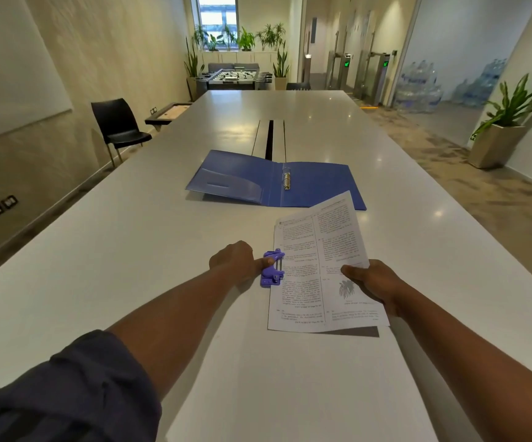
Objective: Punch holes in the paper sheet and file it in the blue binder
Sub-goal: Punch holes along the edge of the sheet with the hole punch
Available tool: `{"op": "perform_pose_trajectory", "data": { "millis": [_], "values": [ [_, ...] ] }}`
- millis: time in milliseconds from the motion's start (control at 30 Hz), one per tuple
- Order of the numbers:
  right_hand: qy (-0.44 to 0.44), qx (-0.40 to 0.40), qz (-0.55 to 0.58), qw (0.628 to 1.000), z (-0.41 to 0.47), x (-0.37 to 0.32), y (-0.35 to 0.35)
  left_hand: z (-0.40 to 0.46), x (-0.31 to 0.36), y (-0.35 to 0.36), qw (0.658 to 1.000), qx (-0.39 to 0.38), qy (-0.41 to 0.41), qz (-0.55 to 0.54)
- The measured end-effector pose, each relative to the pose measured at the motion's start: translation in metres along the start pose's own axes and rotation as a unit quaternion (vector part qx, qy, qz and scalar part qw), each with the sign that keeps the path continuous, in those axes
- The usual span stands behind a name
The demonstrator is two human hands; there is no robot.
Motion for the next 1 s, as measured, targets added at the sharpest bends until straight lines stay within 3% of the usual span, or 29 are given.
{"op": "perform_pose_trajectory", "data": {
  "millis": [200, 500, 633, 767, 1000],
  "values": [
    [0.006, -0.005, 0.012, 1.000, 0.003, 0.003, -0.001, 0.007, 0.001, 0.002, 1.000, -0.018, 0.005, -0.003],
    [0.007, 0.000, 0.003, 1.000, 0.009, 0.003, -0.003, 0.023, 0.006, -0.007, 0.984, -0.142, 0.087, 0.063],
    [-0.007, 0.033, -0.015, 0.999, 0.014, 0.005, -0.005, 0.024, 0.004, -0.003, 0.985, -0.127, 0.102, 0.050],
    [-0.011, 0.029, -0.020, 0.999, 0.015, 0.009, 0.001, 0.023, 0.004, -0.002, 0.983, -0.150, 0.095, 0.043],
    [0.000, 0.008, -0.001, 1.000, 0.006, 0.001, -0.001, 0.012, 0.005, -0.008, 0.992, -0.102, 0.075, 0.019]
  ]
}}
Point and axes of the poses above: each hand's wrist, its own z-axis towards the middle knuckle, its own y-axis out of the palm, x = y × z, the point moved 1 cm from there along z, towards the middle knuckle, and after that the axes turned 1 degree about -z, right-handed, at the moved point
